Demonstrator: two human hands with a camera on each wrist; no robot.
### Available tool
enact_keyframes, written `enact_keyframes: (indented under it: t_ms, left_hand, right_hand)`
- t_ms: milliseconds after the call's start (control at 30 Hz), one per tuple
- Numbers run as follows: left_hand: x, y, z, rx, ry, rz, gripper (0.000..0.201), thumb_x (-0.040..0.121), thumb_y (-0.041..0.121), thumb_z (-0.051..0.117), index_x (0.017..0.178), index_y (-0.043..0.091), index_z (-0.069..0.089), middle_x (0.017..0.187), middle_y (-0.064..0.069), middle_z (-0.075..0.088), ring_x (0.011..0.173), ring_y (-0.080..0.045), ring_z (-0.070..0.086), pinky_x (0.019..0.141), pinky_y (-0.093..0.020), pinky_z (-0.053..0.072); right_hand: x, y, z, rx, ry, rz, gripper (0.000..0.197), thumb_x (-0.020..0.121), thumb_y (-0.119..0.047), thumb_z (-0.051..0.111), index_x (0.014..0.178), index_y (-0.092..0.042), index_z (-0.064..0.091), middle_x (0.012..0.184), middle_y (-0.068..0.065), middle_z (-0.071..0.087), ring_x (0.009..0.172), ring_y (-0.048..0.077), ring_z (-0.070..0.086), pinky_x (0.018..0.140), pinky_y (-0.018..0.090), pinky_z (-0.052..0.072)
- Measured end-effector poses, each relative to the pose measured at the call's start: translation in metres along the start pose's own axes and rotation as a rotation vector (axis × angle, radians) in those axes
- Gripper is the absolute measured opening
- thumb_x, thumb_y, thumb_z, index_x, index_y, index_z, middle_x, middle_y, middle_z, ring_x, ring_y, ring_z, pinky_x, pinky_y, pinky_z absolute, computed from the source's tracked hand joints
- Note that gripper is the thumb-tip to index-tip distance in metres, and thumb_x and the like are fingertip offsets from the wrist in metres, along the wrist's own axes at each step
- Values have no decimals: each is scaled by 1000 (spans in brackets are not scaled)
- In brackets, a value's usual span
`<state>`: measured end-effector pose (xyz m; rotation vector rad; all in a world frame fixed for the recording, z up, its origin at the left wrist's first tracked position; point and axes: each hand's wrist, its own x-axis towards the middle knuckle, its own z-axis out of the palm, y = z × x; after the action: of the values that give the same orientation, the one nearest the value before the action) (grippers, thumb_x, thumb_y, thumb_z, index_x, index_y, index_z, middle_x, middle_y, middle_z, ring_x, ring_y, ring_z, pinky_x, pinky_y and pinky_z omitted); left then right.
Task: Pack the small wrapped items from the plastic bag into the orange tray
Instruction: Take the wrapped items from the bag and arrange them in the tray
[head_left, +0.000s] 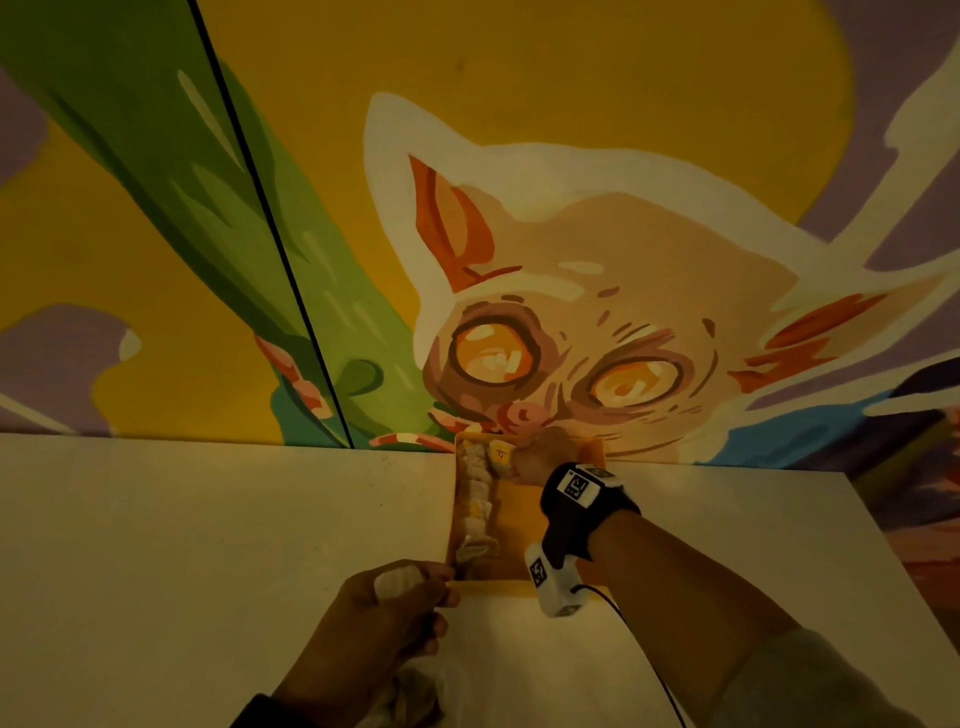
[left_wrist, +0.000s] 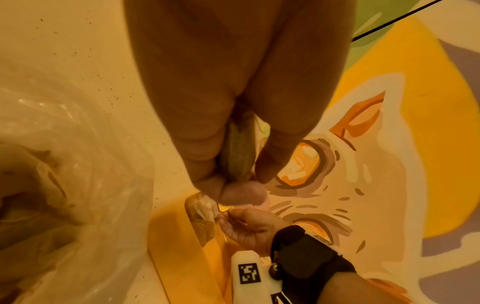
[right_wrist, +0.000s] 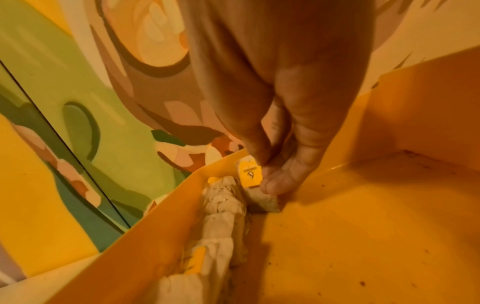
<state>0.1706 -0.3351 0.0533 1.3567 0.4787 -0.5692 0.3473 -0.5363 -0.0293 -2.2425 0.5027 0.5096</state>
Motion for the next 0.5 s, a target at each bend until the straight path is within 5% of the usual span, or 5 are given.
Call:
enact_keyframes:
  t_ms: [100, 200, 300, 400, 500]
  left_hand:
    - [1, -1, -1, 19, -8, 1, 15, 93, 0, 55, 93, -3, 70, 77, -19, 70, 58, -24, 59, 50, -28, 49]
    - [2, -3, -3, 32, -10, -2, 15, 93, 1, 56, 93, -3, 71, 78, -20, 70, 61, -26, 59, 52, -29, 49]
    - [3, -4, -2, 37, -16, -14, 14, 92, 1, 57, 96, -3, 70, 80, -20, 71, 62, -27, 60, 53, -30, 50]
    - [3, -3, 0, 41, -20, -22, 14, 93, 2, 57, 97, -3, 69, 81, -19, 71, 62, -27, 62, 54, -30, 52]
    - [2, -2, 0, -7, -3, -30, 15, 94, 4, 56, 99, -1, 69, 83, -19, 72, 66, -27, 65, 58, -31, 55]
  right_hand:
    - [-7, -7, 0, -109, 34, 19, 20, 84, -26, 64, 78, -7, 66, 98, 12, 72, 92, 26, 69, 82, 36, 57]
    - [-11, -9, -1, -217, 38, -9, 29, 89, -28, 60, 69, -8, 60, 89, 12, 64, 84, 23, 61, 74, 32, 49]
    - [-16, -9, -2, -181, 55, 4, 19, 90, -21, 59, 87, -4, 65, 99, 13, 64, 98, 26, 61, 82, 33, 52]
    - [-14, -8, -2, -95, 40, -12, 25, 83, -16, 60, 61, -15, 48, 78, 7, 54, 82, 22, 54, 58, 28, 42]
    - [-18, -6, -5, 127, 74, 10, 23, 71, -10, 59, 57, -19, 43, 76, 7, 54, 81, 29, 61, 63, 34, 50]
